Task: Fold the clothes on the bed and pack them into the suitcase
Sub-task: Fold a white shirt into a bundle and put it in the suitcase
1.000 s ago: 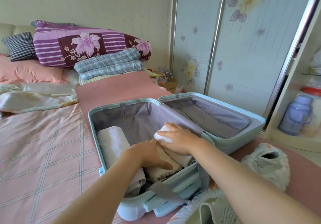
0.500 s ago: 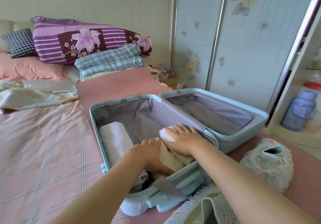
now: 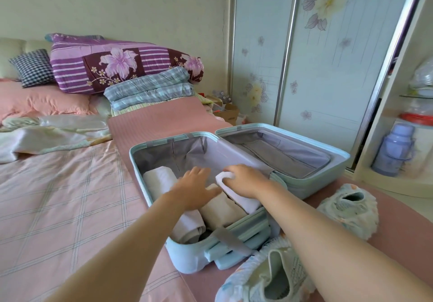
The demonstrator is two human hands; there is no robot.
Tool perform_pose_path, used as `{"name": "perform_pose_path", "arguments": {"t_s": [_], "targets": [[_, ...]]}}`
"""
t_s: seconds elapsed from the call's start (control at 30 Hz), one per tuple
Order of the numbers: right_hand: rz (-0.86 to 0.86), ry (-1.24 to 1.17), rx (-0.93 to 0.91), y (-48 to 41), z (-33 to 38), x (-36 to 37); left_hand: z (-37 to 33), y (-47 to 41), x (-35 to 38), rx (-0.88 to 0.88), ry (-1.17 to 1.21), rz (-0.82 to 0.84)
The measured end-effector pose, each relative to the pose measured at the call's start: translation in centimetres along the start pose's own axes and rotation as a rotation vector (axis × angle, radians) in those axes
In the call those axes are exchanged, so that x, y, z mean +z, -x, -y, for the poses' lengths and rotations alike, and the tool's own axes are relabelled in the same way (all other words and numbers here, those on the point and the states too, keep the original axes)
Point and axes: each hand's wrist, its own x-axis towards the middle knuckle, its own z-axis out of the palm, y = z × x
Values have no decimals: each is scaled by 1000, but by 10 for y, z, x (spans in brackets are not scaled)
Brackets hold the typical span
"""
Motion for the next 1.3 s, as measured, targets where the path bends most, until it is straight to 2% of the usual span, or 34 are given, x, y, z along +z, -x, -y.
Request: {"name": "perform_pose_path", "arguments": {"t_s": [0.1, 0.23, 0.37, 0.5, 0.6, 0.87, 1.0, 1.13, 1.23, 1.3], "targets": [[-111, -186, -85, 19, 38, 0, 18, 27, -23, -31, 54, -199], [-79, -282, -198, 42, 114, 15, 49, 89, -57, -71, 97, -311], [-69, -366, -281, 59, 207, 42, 100, 166, -93, -203, 73, -344], [50, -434, -373, 82, 308, 75, 175, 255, -128, -360, 53, -390], [135, -448, -439, 97, 385, 108, 235, 322, -151, -463, -9, -366], [308, -329, -584, 135, 563, 210, 386, 471, -177, -708, -167, -315], [382, -317, -665, 141, 633, 258, 447, 530, -180, -825, -463, -208], [541, -80, -856, 142, 675, 299, 493, 570, -175, -856, -362, -140], [462, 106, -896, 144, 686, 323, 510, 583, -168, -809, -340, -136], [370, 124, -914, 144, 688, 333, 513, 586, -167, -797, -308, -218]]}}
